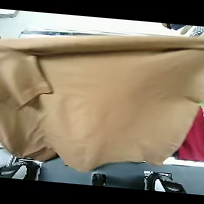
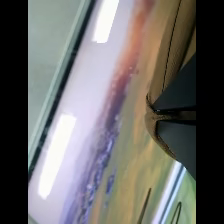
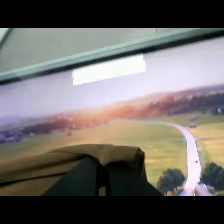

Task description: Fold the clothes and pants, and hang the long-sleeved shirts on hangers.

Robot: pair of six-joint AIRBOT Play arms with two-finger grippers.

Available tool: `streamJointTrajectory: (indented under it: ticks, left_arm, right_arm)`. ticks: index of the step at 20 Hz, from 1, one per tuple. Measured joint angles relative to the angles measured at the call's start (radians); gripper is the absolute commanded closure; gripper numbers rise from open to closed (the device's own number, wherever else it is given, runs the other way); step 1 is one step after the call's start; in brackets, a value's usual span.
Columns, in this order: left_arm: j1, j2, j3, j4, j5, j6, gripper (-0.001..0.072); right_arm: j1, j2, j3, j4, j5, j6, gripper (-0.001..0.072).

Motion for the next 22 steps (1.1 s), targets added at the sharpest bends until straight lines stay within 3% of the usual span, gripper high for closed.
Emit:
streamJointTrajectory:
  ticks: [6, 11, 16, 22]
  left_arm:
    - [-0.029, -0.478, -0.113, -0.163, 0.107, 0.166, 0.0694]
    - [-0.098, -0.848, -0.092, -0.243, 0.333, 0.287, 0.0693]
    - [-0.124, -0.990, -0.032, -0.270, 0.424, 0.341, 0.0693]
    - [-0.128, -1.021, -0.016, -0.224, 0.271, 0.368, 0.0692]
  right_arm:
    - [0.000, -0.459, -0.001, -0.004, 0.072, -0.064, 0.0677]
    - [0.000, -0.769, 0.000, -0.004, -0.068, -0.127, 0.0677]
    - [0.000, -0.885, 0.000, 0.000, -0.203, -0.182, 0.0677]
    - [0.000, -0.909, 0.000, -0.023, -0.087, -0.172, 0.0677]
